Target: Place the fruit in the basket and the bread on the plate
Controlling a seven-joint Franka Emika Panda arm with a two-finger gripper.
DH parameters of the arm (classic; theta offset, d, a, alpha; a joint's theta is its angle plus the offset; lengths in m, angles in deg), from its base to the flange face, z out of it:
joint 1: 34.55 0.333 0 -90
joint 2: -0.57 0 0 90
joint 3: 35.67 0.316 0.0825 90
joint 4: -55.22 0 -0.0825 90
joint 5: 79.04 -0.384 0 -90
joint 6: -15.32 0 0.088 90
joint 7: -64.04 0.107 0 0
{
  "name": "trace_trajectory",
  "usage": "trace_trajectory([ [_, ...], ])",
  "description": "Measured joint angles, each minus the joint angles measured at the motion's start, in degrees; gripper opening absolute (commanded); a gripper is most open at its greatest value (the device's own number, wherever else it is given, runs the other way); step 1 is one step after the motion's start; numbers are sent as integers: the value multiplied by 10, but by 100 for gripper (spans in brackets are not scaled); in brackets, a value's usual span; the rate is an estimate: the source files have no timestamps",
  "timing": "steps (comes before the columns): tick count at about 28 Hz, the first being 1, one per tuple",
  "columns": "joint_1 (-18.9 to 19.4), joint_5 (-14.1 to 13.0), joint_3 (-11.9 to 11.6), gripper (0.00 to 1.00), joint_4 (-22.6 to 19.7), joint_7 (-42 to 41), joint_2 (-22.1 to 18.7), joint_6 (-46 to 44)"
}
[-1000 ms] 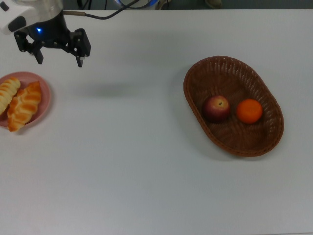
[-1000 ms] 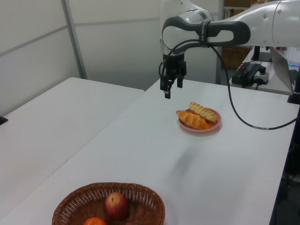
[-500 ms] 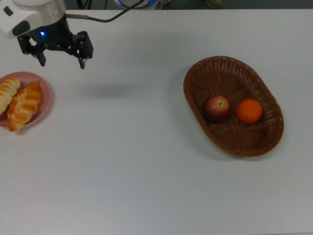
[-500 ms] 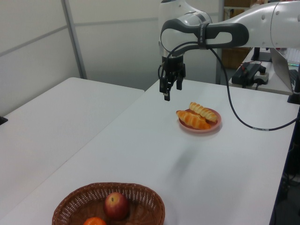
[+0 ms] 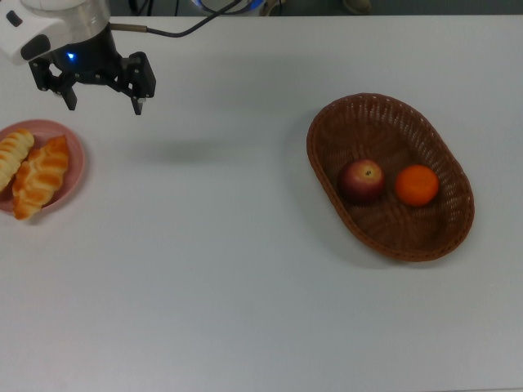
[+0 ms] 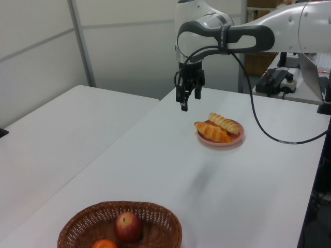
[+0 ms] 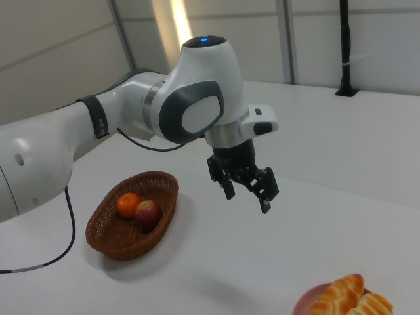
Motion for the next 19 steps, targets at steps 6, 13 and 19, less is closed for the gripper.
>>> trace_trajectory([
  [6,2,0,0,100,-1,0,0,0],
  [13,6,0,0,100,-2,0,0,0],
  [19,6,0,0,100,-2,0,0,0],
])
